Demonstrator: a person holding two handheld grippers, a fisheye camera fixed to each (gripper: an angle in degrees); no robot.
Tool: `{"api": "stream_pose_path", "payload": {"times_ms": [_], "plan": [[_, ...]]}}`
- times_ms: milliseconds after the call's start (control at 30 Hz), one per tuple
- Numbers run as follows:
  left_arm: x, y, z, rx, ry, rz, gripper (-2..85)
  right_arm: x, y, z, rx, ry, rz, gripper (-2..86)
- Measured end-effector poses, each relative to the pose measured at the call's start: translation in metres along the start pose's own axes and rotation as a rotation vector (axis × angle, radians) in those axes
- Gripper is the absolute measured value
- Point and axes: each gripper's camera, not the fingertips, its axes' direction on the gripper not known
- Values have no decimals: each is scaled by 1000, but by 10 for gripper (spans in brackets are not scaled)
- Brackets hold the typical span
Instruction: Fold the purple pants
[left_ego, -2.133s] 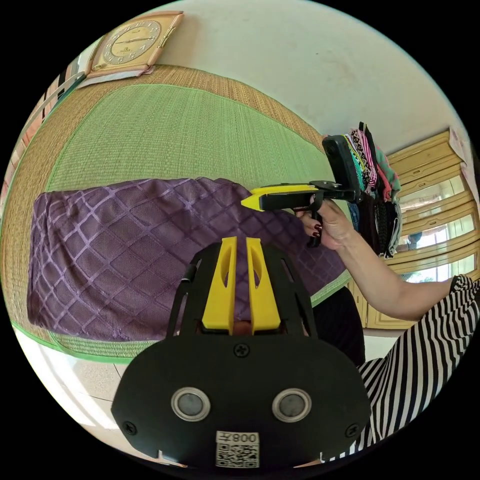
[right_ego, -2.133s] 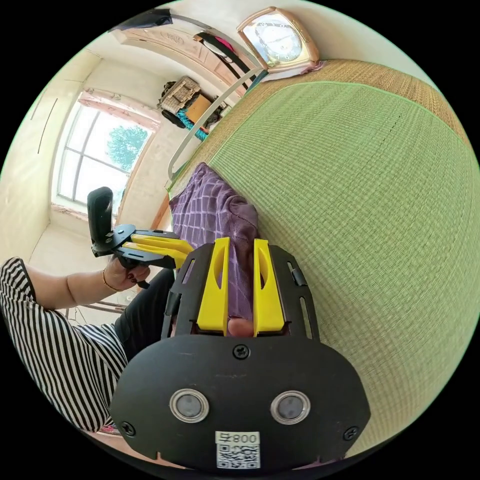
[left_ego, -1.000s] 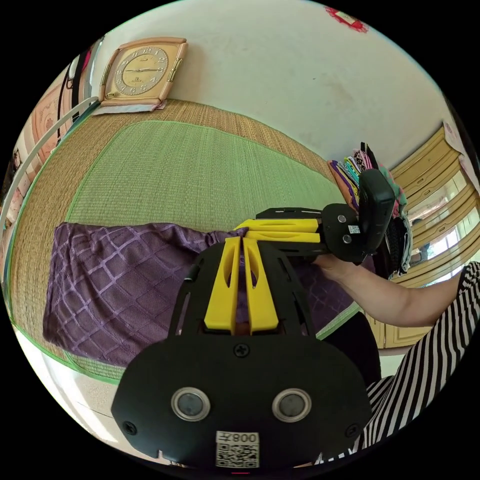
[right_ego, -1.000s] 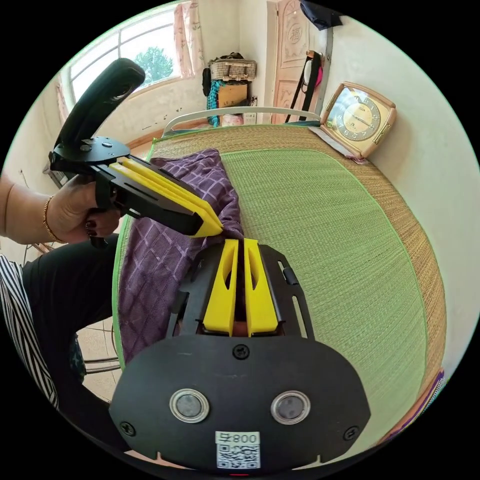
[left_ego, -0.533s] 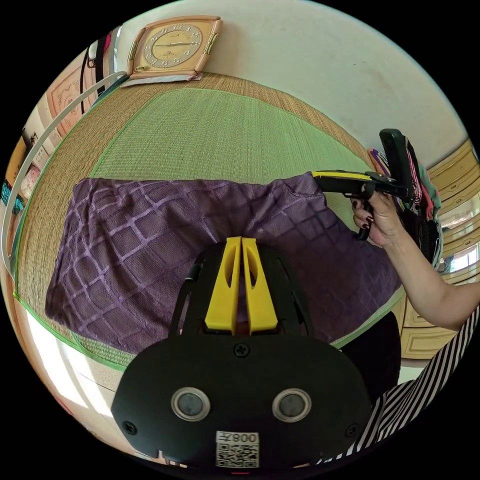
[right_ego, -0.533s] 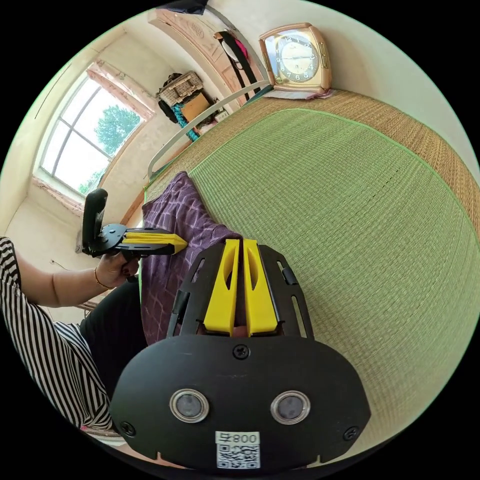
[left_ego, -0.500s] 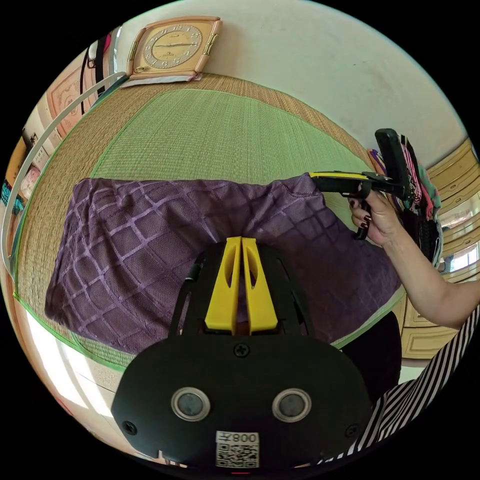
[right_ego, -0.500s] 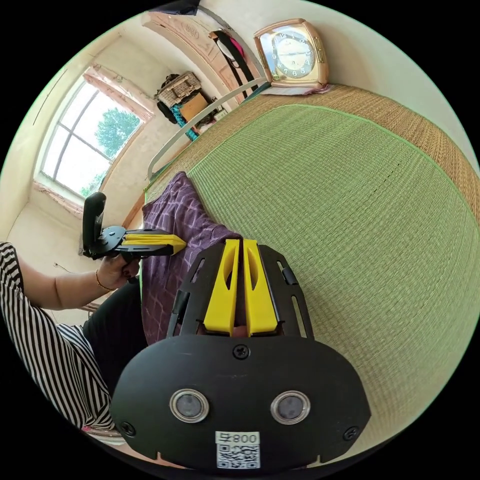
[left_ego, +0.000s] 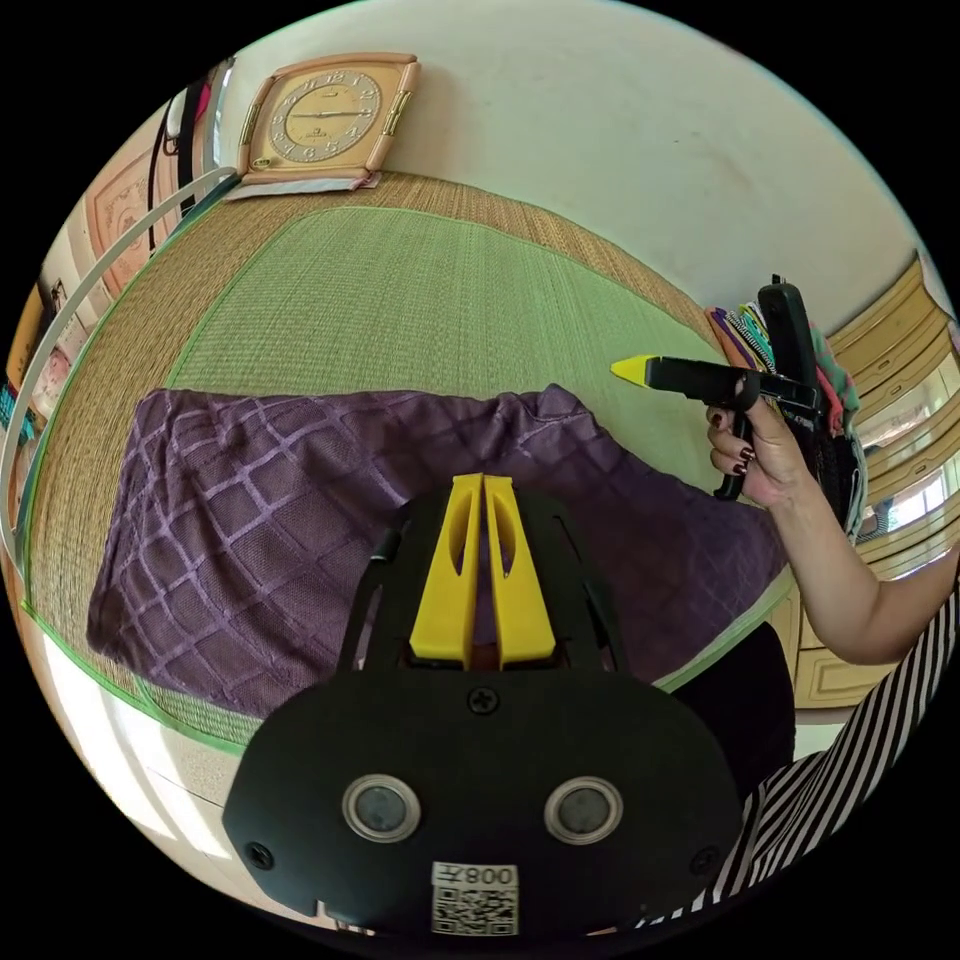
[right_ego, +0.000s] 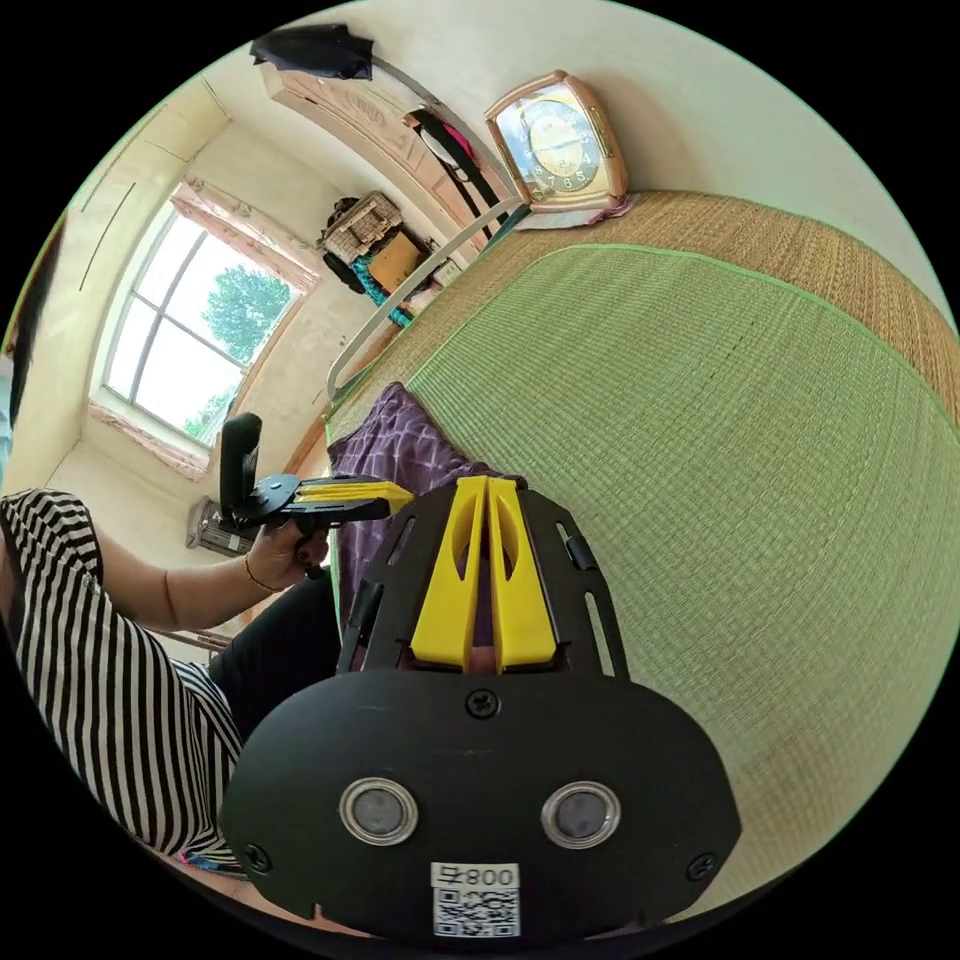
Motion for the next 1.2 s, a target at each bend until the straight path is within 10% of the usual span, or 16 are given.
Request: {"api": "stream_pose_path", "payload": {"times_ms": [1200], "plan": [[-135, 42, 278, -167, 2, 171, 1, -137, 101, -9, -34, 419, 342, 1]]}}
